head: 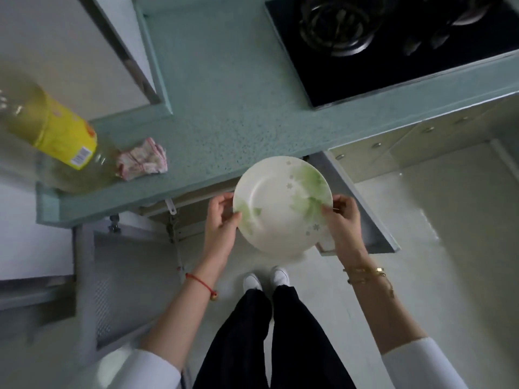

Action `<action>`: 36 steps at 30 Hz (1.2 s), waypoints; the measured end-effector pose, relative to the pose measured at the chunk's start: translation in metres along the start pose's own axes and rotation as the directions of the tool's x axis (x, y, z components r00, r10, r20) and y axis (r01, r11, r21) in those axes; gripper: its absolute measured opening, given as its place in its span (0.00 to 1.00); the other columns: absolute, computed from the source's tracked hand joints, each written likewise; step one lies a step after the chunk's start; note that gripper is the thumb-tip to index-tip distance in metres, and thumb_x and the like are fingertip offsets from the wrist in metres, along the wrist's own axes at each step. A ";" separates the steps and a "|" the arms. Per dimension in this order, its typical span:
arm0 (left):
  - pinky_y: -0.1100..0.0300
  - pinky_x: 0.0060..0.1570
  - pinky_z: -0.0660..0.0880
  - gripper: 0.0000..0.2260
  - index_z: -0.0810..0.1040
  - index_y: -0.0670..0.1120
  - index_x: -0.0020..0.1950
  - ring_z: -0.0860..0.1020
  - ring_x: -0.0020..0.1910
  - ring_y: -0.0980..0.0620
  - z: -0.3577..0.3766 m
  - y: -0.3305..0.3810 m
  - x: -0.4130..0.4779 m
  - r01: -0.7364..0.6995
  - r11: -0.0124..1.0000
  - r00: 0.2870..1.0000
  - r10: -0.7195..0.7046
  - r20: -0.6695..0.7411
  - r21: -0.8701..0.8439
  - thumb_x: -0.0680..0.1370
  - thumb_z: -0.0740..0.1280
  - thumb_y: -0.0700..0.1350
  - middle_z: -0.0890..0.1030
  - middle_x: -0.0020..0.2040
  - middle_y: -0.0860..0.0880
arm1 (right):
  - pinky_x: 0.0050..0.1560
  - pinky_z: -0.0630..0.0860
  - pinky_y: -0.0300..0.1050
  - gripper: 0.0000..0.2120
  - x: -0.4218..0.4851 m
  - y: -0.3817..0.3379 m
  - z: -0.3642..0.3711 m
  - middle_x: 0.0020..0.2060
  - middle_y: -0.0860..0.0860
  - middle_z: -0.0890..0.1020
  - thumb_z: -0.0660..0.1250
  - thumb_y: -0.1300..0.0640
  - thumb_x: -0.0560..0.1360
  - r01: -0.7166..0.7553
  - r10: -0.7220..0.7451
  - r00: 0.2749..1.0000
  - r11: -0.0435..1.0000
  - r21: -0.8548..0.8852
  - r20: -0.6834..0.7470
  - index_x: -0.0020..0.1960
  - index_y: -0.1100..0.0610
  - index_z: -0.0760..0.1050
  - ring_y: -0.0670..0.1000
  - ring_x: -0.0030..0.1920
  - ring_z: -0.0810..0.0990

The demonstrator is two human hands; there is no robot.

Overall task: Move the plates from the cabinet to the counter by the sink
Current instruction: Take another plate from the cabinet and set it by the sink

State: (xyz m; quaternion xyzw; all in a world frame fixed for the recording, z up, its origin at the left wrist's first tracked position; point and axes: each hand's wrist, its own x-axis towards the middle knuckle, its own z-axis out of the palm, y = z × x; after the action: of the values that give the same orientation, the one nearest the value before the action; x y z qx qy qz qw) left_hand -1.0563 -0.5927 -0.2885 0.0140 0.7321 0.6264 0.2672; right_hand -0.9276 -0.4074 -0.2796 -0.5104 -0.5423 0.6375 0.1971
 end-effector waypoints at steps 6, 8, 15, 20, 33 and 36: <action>0.66 0.50 0.77 0.17 0.72 0.49 0.61 0.78 0.55 0.60 0.037 0.081 -0.014 -0.115 0.993 0.956 0.112 0.271 -0.005 0.77 0.64 0.31 0.79 0.58 0.51 | 0.29 0.73 0.31 0.10 -0.039 -0.060 -0.054 0.40 0.49 0.76 0.68 0.66 0.73 0.108 -0.079 0.982 0.980 0.167 -0.169 0.51 0.57 0.70 0.36 0.30 0.76; 0.62 0.56 0.77 0.17 0.73 0.50 0.61 0.78 0.58 0.56 0.055 0.098 -0.020 -0.134 0.991 0.924 0.127 0.361 -0.003 0.77 0.65 0.32 0.79 0.58 0.51 | 0.30 0.74 0.31 0.11 -0.051 -0.069 -0.079 0.41 0.49 0.77 0.68 0.67 0.73 0.130 -0.079 0.968 0.969 0.210 -0.237 0.53 0.58 0.72 0.40 0.34 0.77; 0.61 0.50 0.79 0.16 0.76 0.54 0.58 0.81 0.56 0.54 0.141 0.128 -0.051 -0.097 0.995 0.773 0.079 0.630 -0.005 0.75 0.67 0.37 0.82 0.56 0.51 | 0.37 0.76 0.39 0.15 -0.090 -0.077 -0.176 0.43 0.51 0.80 0.66 0.68 0.74 0.143 -0.017 0.920 0.945 0.295 -0.392 0.57 0.54 0.75 0.48 0.39 0.79; 0.60 0.52 0.80 0.16 0.76 0.54 0.59 0.83 0.56 0.55 0.216 0.136 -0.083 -0.083 0.996 0.674 0.032 0.738 0.032 0.74 0.68 0.40 0.84 0.54 0.55 | 0.39 0.74 0.42 0.14 -0.107 -0.081 -0.246 0.41 0.51 0.80 0.66 0.67 0.74 0.203 -0.009 0.849 0.929 0.310 -0.528 0.56 0.53 0.75 0.49 0.39 0.78; 0.59 0.53 0.79 0.16 0.72 0.43 0.67 0.80 0.57 0.49 0.453 0.157 -0.209 -0.062 0.998 0.570 0.045 0.820 -0.012 0.80 0.61 0.32 0.81 0.59 0.47 | 0.46 0.75 0.51 0.14 -0.091 -0.101 -0.483 0.49 0.58 0.79 0.65 0.68 0.75 0.323 -0.059 0.738 0.905 0.276 -0.672 0.60 0.60 0.73 0.56 0.47 0.78; 0.57 0.54 0.78 0.16 0.72 0.43 0.66 0.80 0.55 0.50 0.500 0.160 -0.228 -0.079 0.997 0.554 0.048 0.831 -0.005 0.80 0.61 0.31 0.82 0.56 0.48 | 0.46 0.76 0.53 0.14 -0.081 -0.106 -0.529 0.49 0.58 0.80 0.65 0.68 0.75 0.336 -0.057 0.716 0.902 0.272 -0.696 0.60 0.60 0.74 0.56 0.47 0.78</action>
State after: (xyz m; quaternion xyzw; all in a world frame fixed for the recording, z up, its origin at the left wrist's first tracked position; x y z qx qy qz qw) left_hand -0.7067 -0.1848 -0.0910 0.3380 0.5292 0.5433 0.5572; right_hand -0.4700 -0.1777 -0.0913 -0.5956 -0.3523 0.4767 0.5421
